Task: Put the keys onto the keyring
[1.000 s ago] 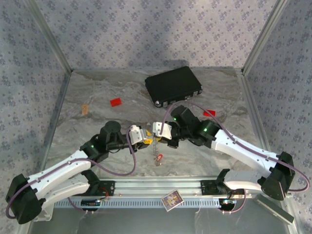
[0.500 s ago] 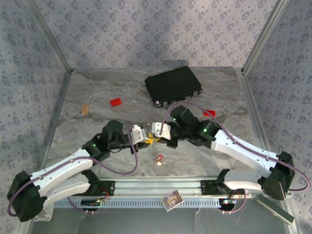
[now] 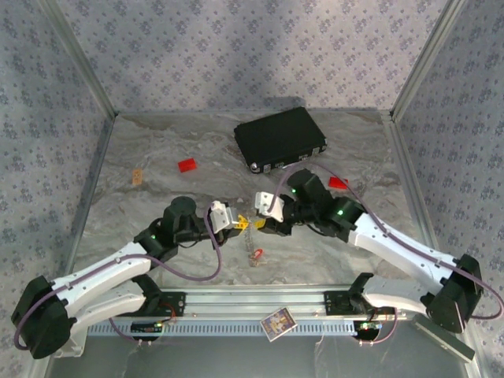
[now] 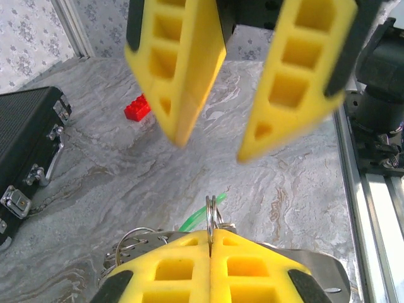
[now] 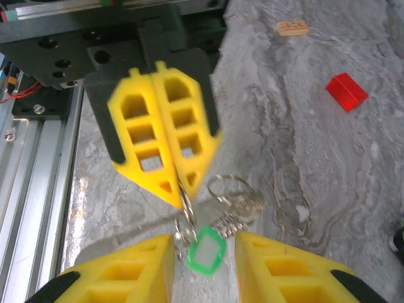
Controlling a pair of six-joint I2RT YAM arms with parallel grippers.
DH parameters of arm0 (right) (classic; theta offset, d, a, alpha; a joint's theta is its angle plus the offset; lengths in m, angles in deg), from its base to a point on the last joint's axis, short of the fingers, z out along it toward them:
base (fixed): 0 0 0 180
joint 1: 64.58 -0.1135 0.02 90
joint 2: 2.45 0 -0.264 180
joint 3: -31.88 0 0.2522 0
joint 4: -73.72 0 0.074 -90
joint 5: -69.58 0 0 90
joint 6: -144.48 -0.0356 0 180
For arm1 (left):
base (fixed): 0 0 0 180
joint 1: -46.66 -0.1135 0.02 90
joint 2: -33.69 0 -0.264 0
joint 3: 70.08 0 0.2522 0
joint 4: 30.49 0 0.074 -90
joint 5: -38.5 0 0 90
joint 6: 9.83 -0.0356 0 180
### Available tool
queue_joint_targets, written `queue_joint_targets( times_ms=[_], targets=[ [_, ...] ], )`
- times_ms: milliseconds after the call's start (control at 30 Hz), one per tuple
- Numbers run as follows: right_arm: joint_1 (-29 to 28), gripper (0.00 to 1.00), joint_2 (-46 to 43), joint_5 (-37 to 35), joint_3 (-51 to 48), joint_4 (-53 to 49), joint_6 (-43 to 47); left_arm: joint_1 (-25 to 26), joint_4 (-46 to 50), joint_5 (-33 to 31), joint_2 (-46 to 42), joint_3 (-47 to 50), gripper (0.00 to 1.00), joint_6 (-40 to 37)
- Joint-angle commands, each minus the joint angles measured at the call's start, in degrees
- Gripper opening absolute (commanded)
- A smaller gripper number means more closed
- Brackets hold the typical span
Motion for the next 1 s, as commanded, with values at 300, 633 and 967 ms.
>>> queue_joint_targets(
  times_ms=[300,633,967],
  targets=[
    [1.94,0.35,-2.4,5.18,-8.52,10.8,-7.0,-0.2,-21.43,1.67,0.34,7.52,0.0,5.53],
    [1.07,0.33,0.82,2.89,-8.04,11.65,-6.48,-0.2,-21.58,3.16,-0.13,7.35,0.0,5.24],
    [0.79,0.15,1.94,5.11,-7.12,10.63,-6.44,-0.19,-22.12,3.84,0.23,6.84,0.0,4.94]
  ],
)
